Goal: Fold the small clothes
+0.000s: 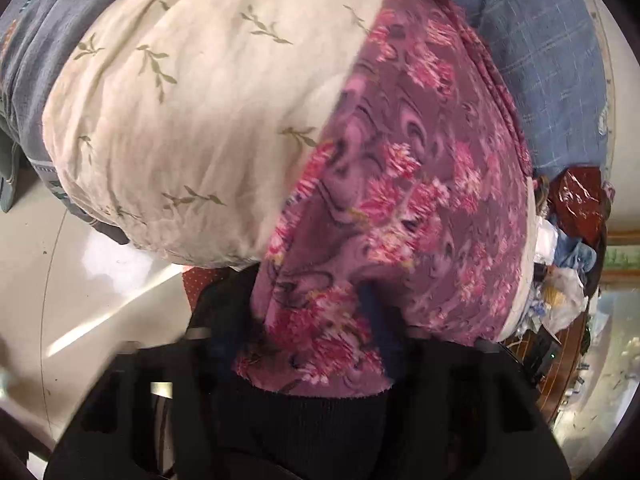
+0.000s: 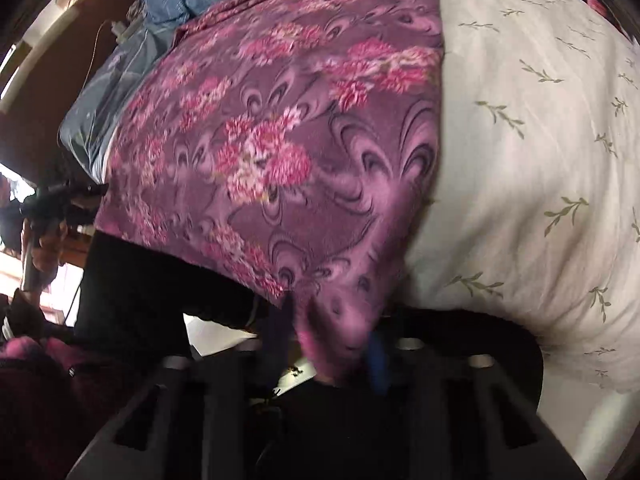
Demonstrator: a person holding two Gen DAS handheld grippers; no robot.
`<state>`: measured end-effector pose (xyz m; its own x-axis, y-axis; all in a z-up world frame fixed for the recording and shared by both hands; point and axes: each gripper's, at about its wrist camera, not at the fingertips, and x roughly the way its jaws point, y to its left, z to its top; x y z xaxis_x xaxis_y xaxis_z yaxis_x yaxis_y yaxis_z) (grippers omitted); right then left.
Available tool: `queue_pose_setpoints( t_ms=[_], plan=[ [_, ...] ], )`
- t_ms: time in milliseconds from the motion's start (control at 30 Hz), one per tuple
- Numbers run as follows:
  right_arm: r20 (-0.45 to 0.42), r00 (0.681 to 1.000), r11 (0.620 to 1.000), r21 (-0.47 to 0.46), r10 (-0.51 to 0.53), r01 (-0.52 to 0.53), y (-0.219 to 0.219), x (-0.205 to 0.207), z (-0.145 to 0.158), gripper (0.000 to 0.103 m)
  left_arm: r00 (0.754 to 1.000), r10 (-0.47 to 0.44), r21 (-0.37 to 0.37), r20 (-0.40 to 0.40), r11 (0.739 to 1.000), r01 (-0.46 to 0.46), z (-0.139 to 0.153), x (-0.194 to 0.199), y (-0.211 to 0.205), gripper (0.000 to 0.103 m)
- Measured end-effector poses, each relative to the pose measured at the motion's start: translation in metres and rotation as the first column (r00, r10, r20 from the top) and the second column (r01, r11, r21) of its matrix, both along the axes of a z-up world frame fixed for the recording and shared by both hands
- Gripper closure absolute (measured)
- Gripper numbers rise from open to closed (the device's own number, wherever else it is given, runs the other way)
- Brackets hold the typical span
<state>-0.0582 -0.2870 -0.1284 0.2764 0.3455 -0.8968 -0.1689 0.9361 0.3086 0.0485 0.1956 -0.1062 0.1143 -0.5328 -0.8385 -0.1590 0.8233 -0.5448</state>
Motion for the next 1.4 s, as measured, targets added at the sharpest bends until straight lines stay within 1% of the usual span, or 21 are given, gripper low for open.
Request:
queue_pose_setpoints(
  t_ms=[33,67,100,133,267,367,467,600,833,1033,1167,1300,1400],
  plan=[
    [0.006,1.000,1.000,0.014,0.001,-0.001,0.000,-0.001,0.001,0.091,1.000,-0.007,0.003,0.013,1.000,0.007,0.003,-0.001,-0.002,0.077],
    [0.016,1.000,0.999,0.033,0.000,0.000,-0.002,-0.003,0.003,0.093,0.999,-0.016,0.009,0.031,1.000,0.015,0.008,-0.003,-0.004,0.089],
    [0.026,1.000,0.998,0.055,0.000,-0.001,-0.003,-0.004,0.005,0.094,0.999,-0.025,-0.003,0.040,1.000,0.026,0.012,-0.004,-0.007,0.095],
    [0.039,0.999,0.997,0.078,-0.001,-0.002,-0.004,-0.006,0.009,0.094,0.998,-0.028,-0.026,0.047,0.999,0.030,0.017,-0.005,-0.009,0.097],
    [0.095,0.995,0.978,0.208,-0.032,0.011,-0.011,-0.007,0.027,0.095,0.993,-0.027,-0.083,0.113,0.996,0.037,0.043,-0.006,-0.013,0.097],
    [0.141,0.986,0.949,0.312,-0.085,0.037,-0.021,-0.004,0.041,0.095,0.988,-0.015,-0.128,0.154,0.991,0.035,0.060,-0.001,-0.021,0.097],
    [0.178,0.975,0.923,0.379,-0.136,0.060,-0.031,-0.001,0.054,0.095,0.984,-0.008,-0.152,0.177,0.988,0.035,0.072,0.006,-0.025,0.097],
    [0.223,0.957,0.900,0.428,-0.187,0.076,-0.042,0.007,0.071,0.095,0.981,0.007,-0.163,0.195,0.986,0.025,0.083,0.019,-0.033,0.097],
    [0.284,0.925,0.870,0.485,-0.251,0.087,-0.061,0.032,0.095,0.096,0.970,0.058,-0.195,0.235,0.981,-0.011,0.103,0.053,-0.030,0.097],
    [0.317,0.895,0.825,0.558,-0.313,0.090,-0.077,0.077,0.118,0.096,0.954,0.089,-0.194,0.286,0.980,-0.033,0.120,0.100,-0.035,0.097],
    [0.336,0.879,0.818,0.566,-0.339,0.099,-0.083,0.113,0.127,0.096,0.943,0.127,-0.205,0.307,0.977,-0.064,0.124,0.140,-0.036,0.097],
    [0.332,0.864,0.801,0.585,-0.378,0.125,-0.091,0.155,0.127,0.096,0.936,0.168,-0.229,0.308,0.969,-0.099,0.120,0.188,-0.035,0.097],
    [0.309,0.854,0.774,0.613,-0.419,0.158,-0.100,0.193,0.121,0.096,0.932,0.189,-0.231,0.310,0.966,-0.119,0.116,0.226,-0.037,0.097]
  ],
)
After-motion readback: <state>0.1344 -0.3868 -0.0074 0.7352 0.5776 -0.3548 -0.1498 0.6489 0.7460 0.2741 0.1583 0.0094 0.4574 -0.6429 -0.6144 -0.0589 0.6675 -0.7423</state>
